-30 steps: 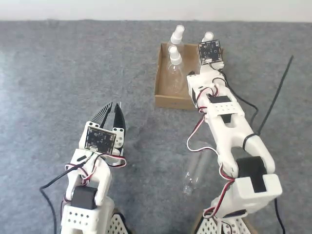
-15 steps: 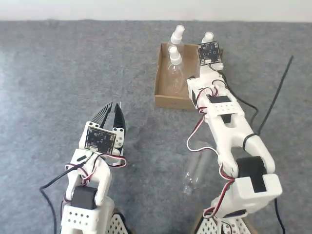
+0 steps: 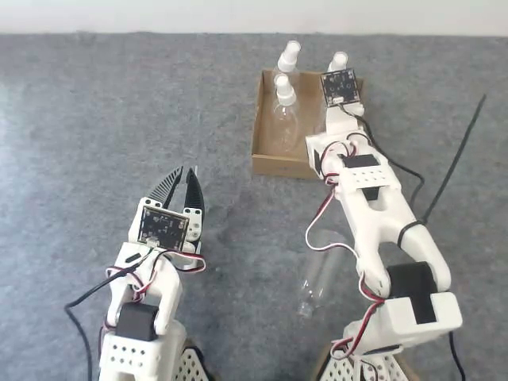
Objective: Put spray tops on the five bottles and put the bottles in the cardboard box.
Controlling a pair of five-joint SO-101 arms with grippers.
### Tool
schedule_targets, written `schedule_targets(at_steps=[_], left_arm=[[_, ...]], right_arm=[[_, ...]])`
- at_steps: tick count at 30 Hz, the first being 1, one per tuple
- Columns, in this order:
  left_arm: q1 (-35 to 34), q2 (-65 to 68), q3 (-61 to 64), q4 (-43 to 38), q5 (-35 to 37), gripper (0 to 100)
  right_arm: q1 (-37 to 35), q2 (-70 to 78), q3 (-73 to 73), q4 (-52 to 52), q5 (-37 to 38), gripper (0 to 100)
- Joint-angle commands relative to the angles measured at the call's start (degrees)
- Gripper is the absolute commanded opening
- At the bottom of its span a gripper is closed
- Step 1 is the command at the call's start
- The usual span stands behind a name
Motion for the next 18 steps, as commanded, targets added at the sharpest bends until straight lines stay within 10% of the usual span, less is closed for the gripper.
schedule_targets(at_steps=[1,18], left_arm=[[-0.3,-1.0,-0.7,0.4,-0.4,4],[-0.3,-1.0,-0.7,0.4,-3.0,4]], right_arm=[[0.7,-6.2,-3.6,2.0,0.8,24.9],[4.2,-8.3,-3.1,5.8,0.8,7.0]])
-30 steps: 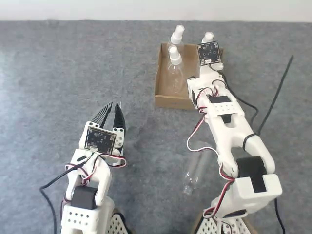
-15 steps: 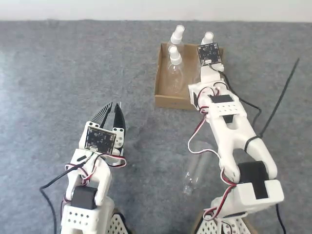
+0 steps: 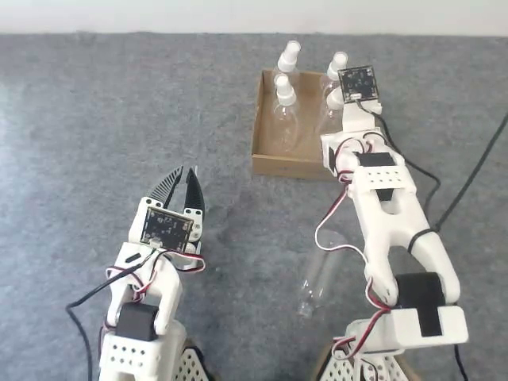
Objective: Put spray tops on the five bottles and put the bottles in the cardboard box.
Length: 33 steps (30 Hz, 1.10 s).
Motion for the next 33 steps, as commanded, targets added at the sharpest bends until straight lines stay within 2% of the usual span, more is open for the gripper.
schedule_targets(at_steps=[1,7,11,18,33], left_arm=[[-0.3,-1.0,-0.7,0.4,-0.7,4],[-0.3,-1.0,-0.7,0.4,-0.8,4],[-0.3,-0.9,-0.7,0.5,-0.8,4],[-0.3,-1.0,-0.7,1.4,-0.9,4],[-0.3,-1.0,-0.7,1.5,-0.9,4]], right_arm=[[0.6,-4.4,-2.5,0.2,0.8,6.9],[0.7,-4.3,-1.9,0.0,1.1,6.8],[0.7,-4.3,-1.9,0.0,1.3,0.4],[1.3,-1.3,-2.4,0.0,1.3,0.6],[1.5,6.8,-3.0,-9.6,1.3,0.6]])
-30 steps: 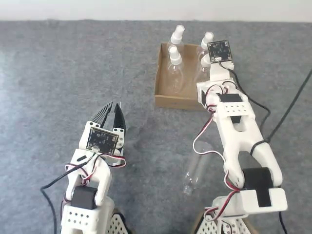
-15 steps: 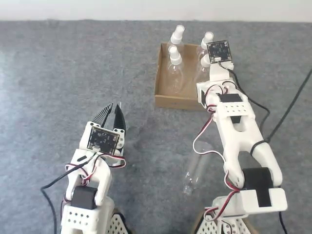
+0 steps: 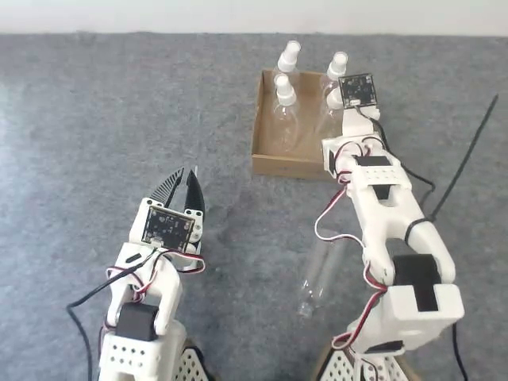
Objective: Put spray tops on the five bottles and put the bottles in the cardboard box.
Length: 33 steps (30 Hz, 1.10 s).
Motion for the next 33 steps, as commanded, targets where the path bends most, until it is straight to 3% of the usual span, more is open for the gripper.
schedule_targets(at_steps=[1,33], left_arm=[[-0.3,-1.0,-0.7,0.3,-0.5,4],[-0.3,-1.0,-0.7,0.4,-0.5,4]], right_arm=[[0.5,0.0,-3.0,-2.9,1.1,0.6],[-1.1,4.9,-3.4,-8.0,1.1,0.6]])
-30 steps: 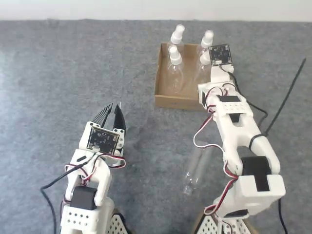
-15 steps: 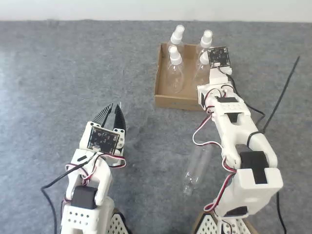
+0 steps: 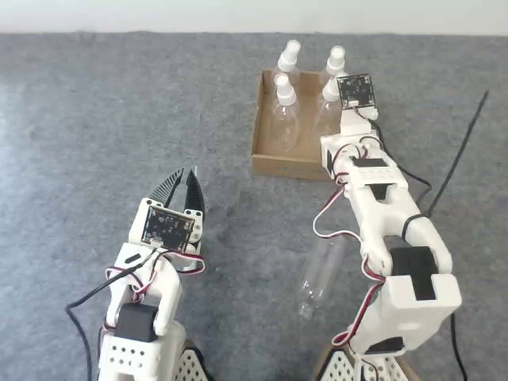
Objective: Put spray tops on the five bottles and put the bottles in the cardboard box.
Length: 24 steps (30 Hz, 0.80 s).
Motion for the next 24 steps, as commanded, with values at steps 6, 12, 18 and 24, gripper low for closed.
schedule_targets(at_steps=[6,12,18,24], left_arm=[[-0.3,-1.0,-0.7,0.4,-0.5,4],[-0.3,-1.0,-0.7,0.4,-0.5,4],[-0.3,-1.0,-0.7,0.4,-0.5,4],[-0.3,-1.0,-0.7,0.4,-0.5,4]], right_arm=[[-0.7,2.9,-4.8,-2.3,1.1,0.6],[-0.7,2.9,-4.9,-2.0,1.1,0.6],[-0.7,0.9,-4.7,-1.3,1.1,0.6],[-0.7,-2.2,-4.7,2.0,1.1,0.6]])
